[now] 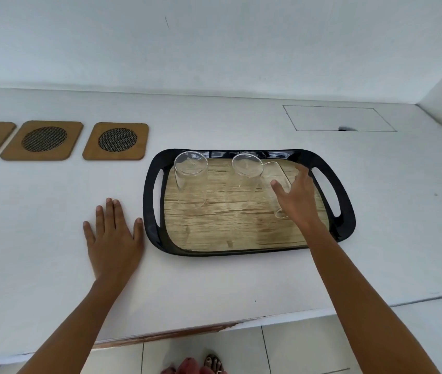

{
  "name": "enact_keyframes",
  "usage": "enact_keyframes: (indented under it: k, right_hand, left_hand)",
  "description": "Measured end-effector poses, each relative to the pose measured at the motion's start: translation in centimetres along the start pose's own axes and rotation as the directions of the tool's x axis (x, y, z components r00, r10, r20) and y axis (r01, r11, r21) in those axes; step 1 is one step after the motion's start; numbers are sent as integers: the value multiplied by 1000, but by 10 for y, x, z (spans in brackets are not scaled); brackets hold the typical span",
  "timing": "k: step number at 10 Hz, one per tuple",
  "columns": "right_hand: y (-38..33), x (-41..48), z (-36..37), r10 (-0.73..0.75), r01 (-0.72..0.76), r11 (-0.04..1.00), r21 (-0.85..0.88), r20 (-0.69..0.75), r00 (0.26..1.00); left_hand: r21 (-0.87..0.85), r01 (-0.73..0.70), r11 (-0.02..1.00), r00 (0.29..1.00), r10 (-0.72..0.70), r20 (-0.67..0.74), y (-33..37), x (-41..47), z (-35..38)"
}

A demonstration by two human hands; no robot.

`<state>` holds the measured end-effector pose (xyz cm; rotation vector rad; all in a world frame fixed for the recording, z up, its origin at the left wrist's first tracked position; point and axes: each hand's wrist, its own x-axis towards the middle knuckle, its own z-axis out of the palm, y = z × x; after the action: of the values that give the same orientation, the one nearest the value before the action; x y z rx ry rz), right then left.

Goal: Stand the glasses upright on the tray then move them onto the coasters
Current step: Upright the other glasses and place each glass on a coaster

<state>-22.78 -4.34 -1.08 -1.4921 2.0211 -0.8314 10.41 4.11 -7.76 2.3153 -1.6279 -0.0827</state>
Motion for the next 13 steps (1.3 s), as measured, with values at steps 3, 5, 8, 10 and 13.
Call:
enact_keyframes:
  k: [3,5,8,10,13]
  right_hand:
    - [6,2,1,61,-53,994,-91,86,994]
    - [10,16,-8,228,-265,906,330,146,963]
    - [3,11,-21,134,-316,119,941,301,944]
    - [8,5,-1,24,89,769,632,-167,986]
    - [23,16,18,-134,216,890,401,-223,966]
  left_hand:
    - [-9,0,1000,1000,0,-6,0,0,0]
    - [-4,-4,1000,1000,4,-5,2,0,-1]
    - [16,-7,1000,1000,7,-4,3,0,-1]
    - [19,5,1000,1000,-5,-3,2,-2,-3]
    - [22,8,1000,1000,-8,4,3,0,-1]
